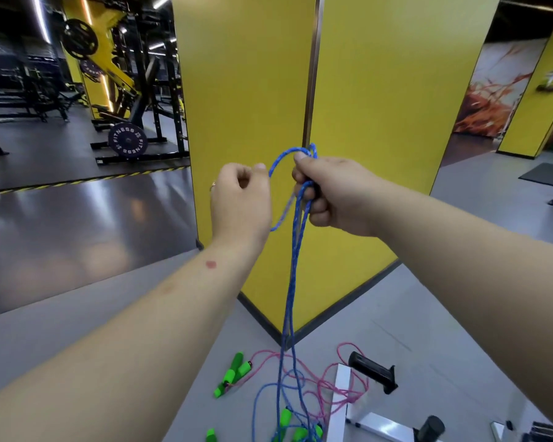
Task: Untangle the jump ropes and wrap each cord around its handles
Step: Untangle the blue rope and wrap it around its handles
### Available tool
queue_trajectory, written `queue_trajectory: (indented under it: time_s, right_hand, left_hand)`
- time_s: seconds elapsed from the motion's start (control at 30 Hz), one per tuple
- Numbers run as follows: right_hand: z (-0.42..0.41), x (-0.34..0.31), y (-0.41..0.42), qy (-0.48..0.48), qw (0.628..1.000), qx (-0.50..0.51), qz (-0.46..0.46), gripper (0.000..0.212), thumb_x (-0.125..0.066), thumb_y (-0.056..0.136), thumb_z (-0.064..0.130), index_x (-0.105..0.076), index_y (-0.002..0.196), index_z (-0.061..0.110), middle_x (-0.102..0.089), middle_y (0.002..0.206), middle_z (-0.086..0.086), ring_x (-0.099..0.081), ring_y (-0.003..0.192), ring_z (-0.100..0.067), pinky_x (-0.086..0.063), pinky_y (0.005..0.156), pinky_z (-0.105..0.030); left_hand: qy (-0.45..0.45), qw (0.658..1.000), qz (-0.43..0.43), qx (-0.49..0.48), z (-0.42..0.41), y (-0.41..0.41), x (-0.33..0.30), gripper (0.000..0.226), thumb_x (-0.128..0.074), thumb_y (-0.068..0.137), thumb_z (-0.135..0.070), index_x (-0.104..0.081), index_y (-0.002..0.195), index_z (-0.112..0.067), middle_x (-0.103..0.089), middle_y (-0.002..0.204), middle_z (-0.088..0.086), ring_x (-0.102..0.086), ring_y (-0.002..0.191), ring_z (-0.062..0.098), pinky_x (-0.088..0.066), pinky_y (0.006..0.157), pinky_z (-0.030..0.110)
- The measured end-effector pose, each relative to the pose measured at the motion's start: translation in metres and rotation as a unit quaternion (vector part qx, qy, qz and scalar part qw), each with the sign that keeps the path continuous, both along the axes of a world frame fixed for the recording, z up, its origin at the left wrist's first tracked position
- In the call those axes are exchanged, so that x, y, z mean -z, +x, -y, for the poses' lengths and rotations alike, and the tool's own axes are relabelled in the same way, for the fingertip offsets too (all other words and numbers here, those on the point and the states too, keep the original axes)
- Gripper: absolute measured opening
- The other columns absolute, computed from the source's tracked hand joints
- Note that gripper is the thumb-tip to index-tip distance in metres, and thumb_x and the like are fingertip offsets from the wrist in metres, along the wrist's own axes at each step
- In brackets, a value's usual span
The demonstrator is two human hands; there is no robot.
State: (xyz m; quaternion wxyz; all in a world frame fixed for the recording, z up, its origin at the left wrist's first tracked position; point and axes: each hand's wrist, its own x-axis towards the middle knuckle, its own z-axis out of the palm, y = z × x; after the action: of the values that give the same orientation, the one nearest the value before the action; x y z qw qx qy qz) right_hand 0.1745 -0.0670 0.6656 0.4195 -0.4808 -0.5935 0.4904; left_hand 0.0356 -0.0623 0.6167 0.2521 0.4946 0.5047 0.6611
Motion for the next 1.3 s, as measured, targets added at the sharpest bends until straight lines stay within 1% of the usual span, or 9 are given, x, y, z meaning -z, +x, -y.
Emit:
queue_trajectory:
  time_s: [0.1, 0.23, 0.43, 0.53, 0.67, 0.8, 0.9, 1.0, 1.3]
  right_hand:
    - [-0.003, -0.017, -0.005, 0.015, 0.998, 0.016, -0.06, 0.034, -0.047, 0.104, 0.044, -0.051, 0.081, 0.019, -0.045, 0.06, 0.001, -0.033, 0.046, -0.013, -0.031, 0.047, -0.023]
    - [-0.006, -0.029, -0.006, 0.086, 0.994, 0.05, -0.053, 0.027, -0.049, 0.103, 0.04, -0.056, 0.092, 0.017, -0.055, 0.071, 0.0, -0.044, 0.056, -0.016, -0.039, 0.054, -0.028]
    - [0.001, 0.012, 0.008, -0.014, 0.998, -0.056, 0.04, 0.039, -0.043, 0.099, 0.06, -0.064, 0.097, 0.027, -0.066, 0.087, 0.003, -0.056, 0.078, -0.017, -0.039, 0.078, -0.037]
    - [0.014, 0.022, 0.017, -0.066, 0.985, -0.131, 0.088, 0.049, -0.037, 0.102, 0.056, -0.066, 0.106, 0.017, -0.07, 0.087, -0.005, -0.056, 0.081, -0.019, -0.041, 0.073, -0.033]
    - [0.019, 0.012, 0.019, 0.033, 0.994, -0.096, 0.041, 0.025, -0.044, 0.107, 0.024, -0.064, 0.1, 0.012, -0.064, 0.072, -0.002, -0.057, 0.071, -0.018, -0.043, 0.066, -0.031]
    - [0.008, -0.014, 0.012, 0.121, 0.989, -0.029, -0.077, 0.023, -0.041, 0.108, 0.02, -0.062, 0.103, 0.01, -0.062, 0.066, 0.001, -0.06, 0.059, -0.014, -0.045, 0.056, -0.026]
    - [-0.002, -0.03, 0.013, 0.159, 0.984, 0.028, -0.075, 0.022, -0.048, 0.106, 0.023, -0.066, 0.11, 0.01, -0.065, 0.073, 0.001, -0.058, 0.065, -0.014, -0.046, 0.058, -0.026]
    - [-0.005, -0.027, 0.012, 0.145, 0.986, 0.057, -0.059, 0.023, -0.053, 0.103, 0.03, -0.068, 0.11, 0.013, -0.067, 0.083, 0.0, -0.059, 0.072, -0.016, -0.05, 0.065, -0.029]
    - [0.014, 0.022, 0.016, -0.024, 0.995, -0.076, 0.061, 0.027, -0.048, 0.104, 0.03, -0.07, 0.102, 0.013, -0.075, 0.093, -0.005, -0.065, 0.091, -0.019, -0.049, 0.079, -0.035]
  left_hand:
    - [-0.002, 0.995, -0.028, 0.1, 0.011, 0.015, 0.023, 0.043, -0.061, 0.09, -0.057, -0.047, 0.115, -0.024, -0.059, 0.113, -0.002, -0.058, 0.1, 0.013, -0.048, 0.088, 0.03]
    - [-0.198, 0.916, 0.138, 0.32, 0.014, 0.034, 0.024, 0.035, -0.047, 0.106, -0.047, -0.056, 0.096, -0.015, -0.052, 0.056, -0.004, -0.048, 0.049, 0.014, -0.047, 0.056, 0.029]
    - [-0.167, 0.842, 0.342, 0.381, -0.004, 0.017, -0.032, 0.041, -0.036, 0.111, -0.037, -0.045, 0.074, -0.019, -0.028, 0.048, -0.007, -0.025, 0.041, 0.009, -0.026, 0.044, 0.018]
    - [-0.139, 0.853, 0.361, 0.35, -0.015, 0.009, -0.061, 0.035, -0.034, 0.111, -0.023, -0.045, 0.079, -0.015, -0.032, 0.053, -0.004, -0.029, 0.046, 0.011, -0.032, 0.052, 0.023]
    - [-0.135, 0.884, 0.327, 0.307, -0.023, 0.0, -0.069, 0.029, -0.039, 0.11, -0.027, -0.052, 0.09, -0.012, -0.049, 0.063, 0.001, -0.05, 0.055, 0.016, -0.049, 0.06, 0.03]
    - [-0.173, 0.897, 0.165, 0.372, -0.001, 0.011, -0.039, 0.045, -0.039, 0.105, -0.056, -0.059, 0.097, -0.017, -0.061, 0.079, 0.002, -0.065, 0.07, 0.024, -0.054, 0.074, 0.035]
    - [-0.181, 0.891, 0.07, 0.409, 0.02, 0.025, -0.016, 0.039, -0.042, 0.106, -0.05, -0.057, 0.096, -0.016, -0.054, 0.068, 0.001, -0.057, 0.062, 0.021, -0.049, 0.07, 0.035]
    - [-0.133, 0.898, 0.105, 0.406, 0.017, 0.026, -0.02, 0.026, -0.043, 0.109, -0.023, -0.05, 0.085, -0.017, -0.035, 0.058, -0.004, -0.032, 0.05, 0.012, -0.035, 0.057, 0.029]
    - [-0.092, 0.862, 0.338, 0.367, -0.025, 0.001, -0.08, 0.034, -0.03, 0.112, -0.024, -0.051, 0.087, -0.015, -0.031, 0.05, -0.006, -0.026, 0.041, 0.009, -0.032, 0.053, 0.021]
